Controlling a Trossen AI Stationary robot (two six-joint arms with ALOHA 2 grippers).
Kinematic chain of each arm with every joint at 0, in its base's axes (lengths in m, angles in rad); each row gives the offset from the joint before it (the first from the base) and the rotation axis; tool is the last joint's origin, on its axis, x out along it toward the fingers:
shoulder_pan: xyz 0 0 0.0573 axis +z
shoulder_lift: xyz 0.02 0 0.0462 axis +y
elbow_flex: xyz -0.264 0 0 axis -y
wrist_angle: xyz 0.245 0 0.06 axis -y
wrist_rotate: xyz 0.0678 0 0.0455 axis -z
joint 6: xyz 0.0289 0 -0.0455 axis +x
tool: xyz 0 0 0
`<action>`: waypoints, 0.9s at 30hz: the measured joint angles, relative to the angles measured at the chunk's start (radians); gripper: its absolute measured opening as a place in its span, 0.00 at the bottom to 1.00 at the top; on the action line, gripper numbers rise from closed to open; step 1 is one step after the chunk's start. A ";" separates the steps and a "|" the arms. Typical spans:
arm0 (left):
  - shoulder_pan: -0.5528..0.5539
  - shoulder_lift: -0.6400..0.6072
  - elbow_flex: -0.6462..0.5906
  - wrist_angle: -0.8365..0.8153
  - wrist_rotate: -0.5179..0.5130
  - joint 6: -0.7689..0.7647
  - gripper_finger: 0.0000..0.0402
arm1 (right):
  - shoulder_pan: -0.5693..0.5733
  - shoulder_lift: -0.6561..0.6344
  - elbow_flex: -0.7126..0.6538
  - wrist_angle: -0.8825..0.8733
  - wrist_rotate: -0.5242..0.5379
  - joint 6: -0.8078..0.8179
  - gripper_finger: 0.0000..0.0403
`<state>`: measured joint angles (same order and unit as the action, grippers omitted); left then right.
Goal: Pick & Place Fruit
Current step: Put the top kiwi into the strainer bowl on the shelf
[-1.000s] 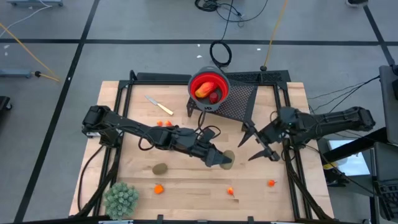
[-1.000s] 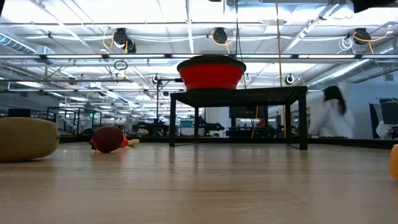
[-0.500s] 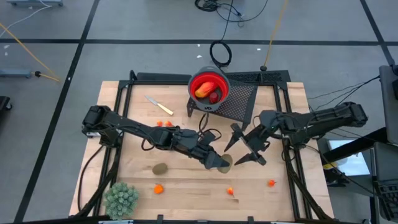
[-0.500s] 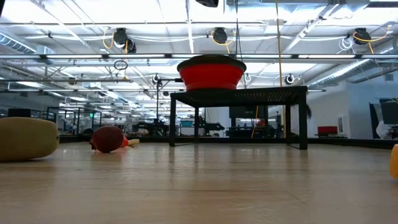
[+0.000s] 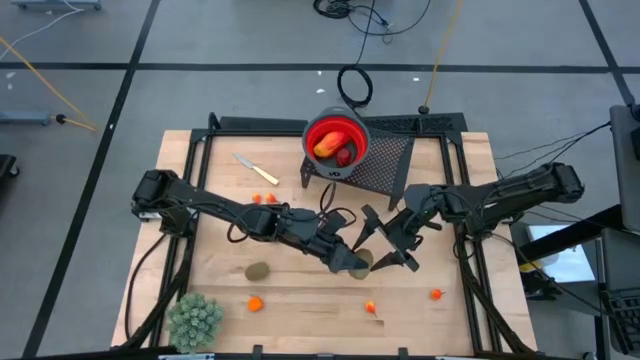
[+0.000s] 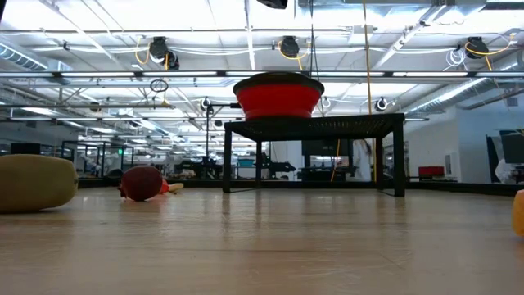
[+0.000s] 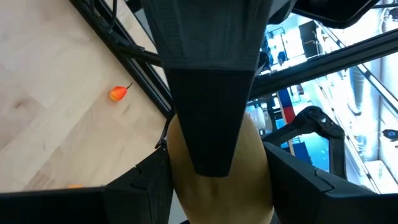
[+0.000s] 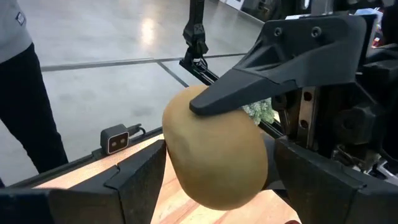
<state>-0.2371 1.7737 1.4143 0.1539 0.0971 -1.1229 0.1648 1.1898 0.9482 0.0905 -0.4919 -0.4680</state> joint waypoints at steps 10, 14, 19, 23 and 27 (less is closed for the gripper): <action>0.004 0.000 0.000 -0.003 0.000 0.000 0.52 | 0.022 0.001 0.000 -0.001 0.023 -0.045 0.64; 0.011 0.000 0.000 -0.005 0.003 0.000 0.52 | 0.022 0.001 0.000 -0.003 0.021 -0.046 0.61; 0.018 0.000 0.000 -0.007 0.009 0.007 0.52 | 0.022 0.000 0.000 -0.006 0.023 -0.046 0.57; 0.018 0.000 0.000 -0.007 0.009 0.012 0.52 | 0.022 0.000 0.000 -0.006 0.023 -0.046 0.53; 0.018 0.000 0.000 -0.007 0.008 0.014 0.52 | 0.022 0.000 0.000 -0.006 0.023 -0.046 0.52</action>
<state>-0.2192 1.7733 1.4143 0.1471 0.1050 -1.1088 0.1867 1.1900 0.9478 0.0849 -0.4694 -0.5141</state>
